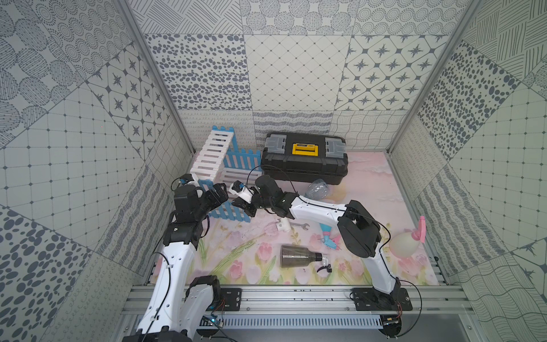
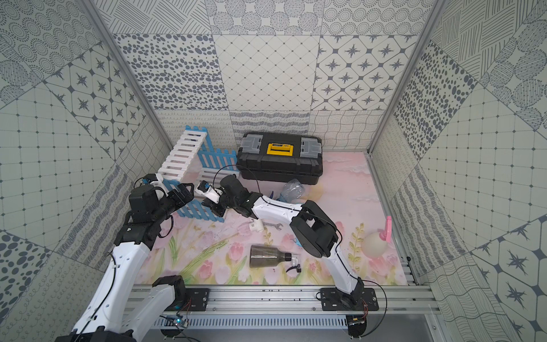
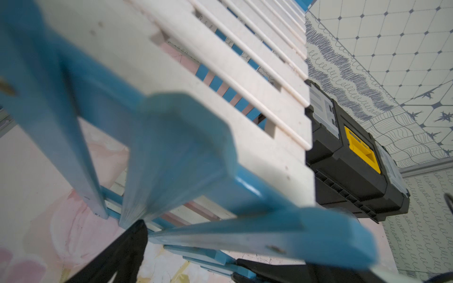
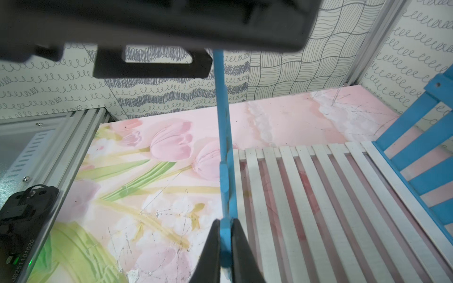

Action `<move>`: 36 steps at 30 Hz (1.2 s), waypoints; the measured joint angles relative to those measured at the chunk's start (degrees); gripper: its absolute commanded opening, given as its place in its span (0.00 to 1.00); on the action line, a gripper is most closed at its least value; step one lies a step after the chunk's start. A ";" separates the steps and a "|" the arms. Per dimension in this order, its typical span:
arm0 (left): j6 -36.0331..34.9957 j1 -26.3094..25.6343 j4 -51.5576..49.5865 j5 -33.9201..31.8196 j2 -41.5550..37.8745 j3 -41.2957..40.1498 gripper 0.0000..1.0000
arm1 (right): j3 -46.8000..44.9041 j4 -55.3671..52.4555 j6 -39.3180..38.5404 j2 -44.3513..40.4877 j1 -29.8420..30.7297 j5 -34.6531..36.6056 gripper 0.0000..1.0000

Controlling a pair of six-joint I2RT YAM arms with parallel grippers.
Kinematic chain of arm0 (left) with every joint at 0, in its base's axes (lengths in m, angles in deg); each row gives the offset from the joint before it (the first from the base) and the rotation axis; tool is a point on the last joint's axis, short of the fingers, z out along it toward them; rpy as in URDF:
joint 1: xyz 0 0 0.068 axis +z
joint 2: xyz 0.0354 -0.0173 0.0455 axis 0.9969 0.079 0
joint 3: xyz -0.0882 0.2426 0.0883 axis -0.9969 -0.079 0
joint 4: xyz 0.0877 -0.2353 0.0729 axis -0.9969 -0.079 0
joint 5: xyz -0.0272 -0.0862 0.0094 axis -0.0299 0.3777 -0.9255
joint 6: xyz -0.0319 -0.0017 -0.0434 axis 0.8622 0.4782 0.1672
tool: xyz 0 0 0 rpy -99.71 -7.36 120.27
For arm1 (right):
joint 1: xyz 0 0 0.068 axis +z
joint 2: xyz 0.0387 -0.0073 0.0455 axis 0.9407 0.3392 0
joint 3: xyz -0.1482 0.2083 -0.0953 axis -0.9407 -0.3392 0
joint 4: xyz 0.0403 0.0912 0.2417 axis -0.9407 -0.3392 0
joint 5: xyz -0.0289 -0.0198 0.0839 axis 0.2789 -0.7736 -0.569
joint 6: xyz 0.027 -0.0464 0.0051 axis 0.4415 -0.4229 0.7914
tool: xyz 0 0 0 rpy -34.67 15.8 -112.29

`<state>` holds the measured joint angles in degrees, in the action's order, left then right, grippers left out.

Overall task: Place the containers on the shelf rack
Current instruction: Adjust the shelf at the center of the board.

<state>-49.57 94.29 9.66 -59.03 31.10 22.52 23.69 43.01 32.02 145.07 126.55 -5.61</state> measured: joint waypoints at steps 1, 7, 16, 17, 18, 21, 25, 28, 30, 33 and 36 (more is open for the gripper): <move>0.15 0.09 0.04 0.04 -0.02 -0.15 0.99 | -0.79 0.98 0.00 -0.26 0.39 1.07 0.00; 0.87 0.44 -0.31 -0.11 -1.31 -2.10 0.99 | -8.09 7.80 1.09 -3.67 3.48 9.25 0.00; 1.11 0.66 -0.74 -2.47 -6.29 -5.86 0.99 | -11.72 7.43 11.04 -6.71 13.44 28.11 0.00; 1.03 0.66 -0.74 -2.51 -6.82 -6.21 0.99 | -11.72 7.34 11.96 -6.73 14.12 29.62 0.00; 0.87 0.66 -0.68 -2.49 -7.19 -6.56 0.99 | -11.74 7.28 13.09 -6.73 14.75 31.15 0.00; 0.09 0.68 0.50 -1.75 -7.56 -7.67 0.99 | -11.72 7.04 15.52 -6.73 15.67 34.88 0.00; -1.36 0.70 3.96 0.98 -5.79 -8.50 0.99 | -11.76 6.25 18.23 -6.95 15.93 39.15 0.00; -2.45 0.70 6.99 5.01 -2.56 -8.48 0.99 | -12.70 4.76 19.93 -8.11 16.31 42.97 0.00; -3.28 0.68 8.57 8.13 -0.35 -8.41 0.99 | -13.00 3.72 21.05 -8.66 16.44 45.31 0.00; -4.52 0.70 11.54 12.57 3.26 -7.74 0.99 | -12.98 3.26 22.47 -8.70 16.35 47.71 0.00; -5.22 0.70 14.71 17.00 6.91 -6.99 0.99 | -12.59 2.32 23.78 -8.70 15.69 48.81 0.26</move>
<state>-54.80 94.99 24.36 -42.02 38.01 15.52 11.10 45.33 55.80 136.37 142.25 43.19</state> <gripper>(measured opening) 0.988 0.116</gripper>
